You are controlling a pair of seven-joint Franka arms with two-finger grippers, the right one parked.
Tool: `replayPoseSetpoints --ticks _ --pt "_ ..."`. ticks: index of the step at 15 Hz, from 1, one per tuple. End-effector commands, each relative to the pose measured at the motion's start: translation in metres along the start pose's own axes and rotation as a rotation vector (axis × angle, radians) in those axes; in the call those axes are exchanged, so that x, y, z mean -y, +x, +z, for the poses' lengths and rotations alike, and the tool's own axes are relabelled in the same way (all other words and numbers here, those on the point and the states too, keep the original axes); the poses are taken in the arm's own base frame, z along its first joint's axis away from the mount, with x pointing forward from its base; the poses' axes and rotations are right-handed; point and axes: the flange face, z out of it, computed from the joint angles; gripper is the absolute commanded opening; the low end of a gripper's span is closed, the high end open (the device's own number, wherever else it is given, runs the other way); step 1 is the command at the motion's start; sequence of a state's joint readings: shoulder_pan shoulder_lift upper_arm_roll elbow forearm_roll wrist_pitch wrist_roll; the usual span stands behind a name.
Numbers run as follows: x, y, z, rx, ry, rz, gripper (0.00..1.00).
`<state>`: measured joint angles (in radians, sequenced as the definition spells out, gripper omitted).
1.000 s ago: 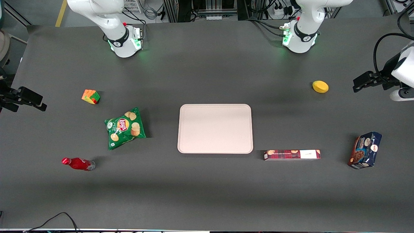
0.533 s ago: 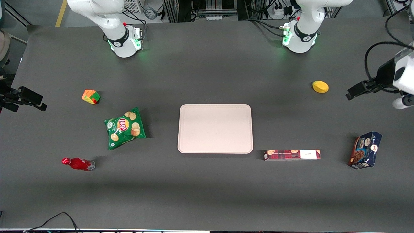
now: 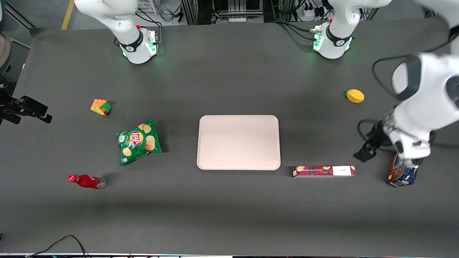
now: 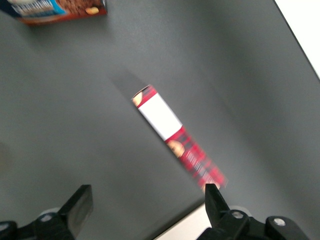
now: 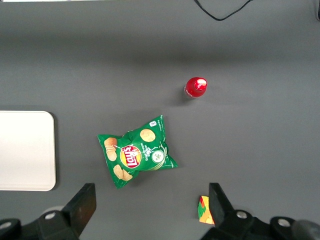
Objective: Place red cookie box on tray
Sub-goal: 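Move the left gripper down over the red plaid cookie box, then close the left gripper on the box's end and lift it upright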
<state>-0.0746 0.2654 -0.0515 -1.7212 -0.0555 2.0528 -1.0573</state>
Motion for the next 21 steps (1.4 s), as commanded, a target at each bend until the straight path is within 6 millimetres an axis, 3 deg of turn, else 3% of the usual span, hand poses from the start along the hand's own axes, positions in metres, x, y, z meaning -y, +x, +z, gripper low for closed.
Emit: replayPoseSetpoints --ticks 1,5,10,16,21 --pt "-0.022 0.011 0.066 -0.06 -0.012 -0.19 1.0" --pt "-0.035 0.02 0.122 -0.093 -0.006 -0.303 1.0" --pt "-0.032 0.021 0.178 -0.062 0.042 -0.327 1.0" --pt "-0.039 0.0 0.202 -0.032 0.058 -0.375 1.0" --pt "-0.044 -0.007 0.206 -0.029 0.032 -0.368 1.0"
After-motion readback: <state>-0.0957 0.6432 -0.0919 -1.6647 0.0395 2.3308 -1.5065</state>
